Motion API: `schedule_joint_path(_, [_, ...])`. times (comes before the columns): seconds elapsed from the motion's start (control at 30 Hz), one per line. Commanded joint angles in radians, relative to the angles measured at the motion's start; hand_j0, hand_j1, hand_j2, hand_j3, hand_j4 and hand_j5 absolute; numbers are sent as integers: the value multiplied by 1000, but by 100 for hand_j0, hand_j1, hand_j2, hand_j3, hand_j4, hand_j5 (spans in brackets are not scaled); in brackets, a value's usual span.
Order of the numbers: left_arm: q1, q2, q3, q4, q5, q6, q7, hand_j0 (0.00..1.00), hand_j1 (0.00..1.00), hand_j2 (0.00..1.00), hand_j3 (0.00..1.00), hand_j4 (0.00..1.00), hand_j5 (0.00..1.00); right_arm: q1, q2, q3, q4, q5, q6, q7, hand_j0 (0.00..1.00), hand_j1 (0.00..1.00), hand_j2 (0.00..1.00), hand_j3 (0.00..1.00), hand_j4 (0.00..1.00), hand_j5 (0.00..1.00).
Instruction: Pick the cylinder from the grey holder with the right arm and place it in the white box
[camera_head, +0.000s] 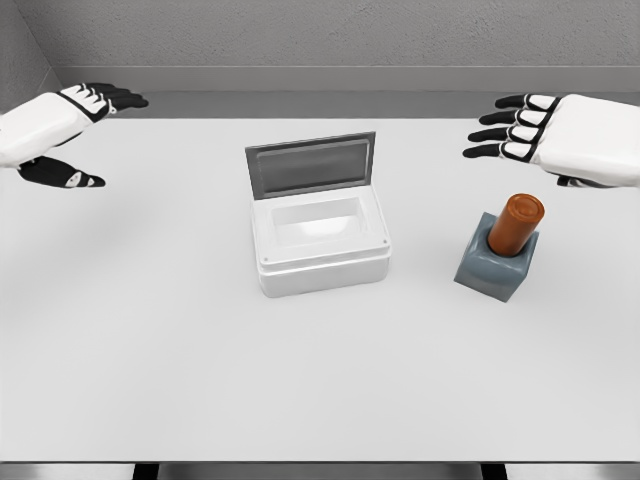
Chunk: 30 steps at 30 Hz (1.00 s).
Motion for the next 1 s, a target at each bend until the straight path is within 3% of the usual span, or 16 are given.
schedule_joint_path(0.0, [0, 4, 4, 4, 11, 1, -1, 100, 100, 100, 100, 100, 100, 2, -1, 1, 0, -4, 1, -1, 100, 100, 100, 100, 100, 100])
schedule_joint_path(0.13, [2, 2, 2, 8, 23, 1, 1, 100, 100, 100, 100, 100, 100, -3, -8, -2, 0, -10, 1, -4, 100, 100, 100, 100, 100, 100])
schedule_joint_path(0.2, [46, 4, -8, 15, 199, 1, -23, 100, 100, 100, 100, 100, 100, -5, -30, -7, 0, -21, 1, -16, 100, 100, 100, 100, 100, 100])
schedule_joint_path(0.23, [48, 4, -18, 15, 259, 1, -92, 100, 100, 100, 100, 100, 100, -5, -47, -7, 2, -21, 1, -14, 100, 100, 100, 100, 100, 100])
schedule_joint_path(0.3, [48, -4, -41, 11, 446, 1, -327, 100, 100, 100, 100, 100, 100, -6, -52, -4, 14, -19, 1, 28, 100, 100, 100, 100, 100, 100])
schedule_joint_path(0.33, [44, -10, -62, 7, 583, 1, -416, 100, 100, 100, 100, 100, 100, -8, -44, -12, 25, -36, 1, 157, 100, 100, 100, 100, 100, 100])
schedule_joint_path(0.37, [41, -13, -78, 2, 735, 1, -426, 100, 100, 100, 100, 100, 100, -12, -34, -12, 67, -132, 1, 248, 100, 100, 100, 100, 100, 100])
schedule_joint_path(0.43, [35, -33, -78, -15, 890, 1, -426, 100, 100, 100, 100, 100, 100, -37, 5, -12, 144, -303, 1, 439, 100, 100, 100, 100, 100, 100])
schedule_joint_path(0.5, [26, -36, -74, -25, 943, 20, -426, 100, 100, 100, 100, 100, 100, -41, 9, -10, 147, -309, 1, 439, 100, 100, 100, 100, 100, 100])
schedule_joint_path(0.6, [-3, -38, -64, -13, 1039, 159, -426, 100, 100, 100, 100, 100, 100, -44, 49, -7, 147, -312, 1, 439, 100, 100, 100, 100, 100, 100])
schedule_joint_path(0.73, [-9, -39, -61, -1, 1108, 265, -426, 100, 100, 100, 100, 100, 100, -72, 120, -1, 179, -309, 1, 439, 100, 100, 100, 100, 100, 100])
schedule_joint_path(0.97, [0, -78, -56, 21, 1091, 262, -426, 100, 100, 100, 100, 100, 100, -74, 137, 44, 210, -248, 1, 439, 100, 100, 100, 100, 100, 100])
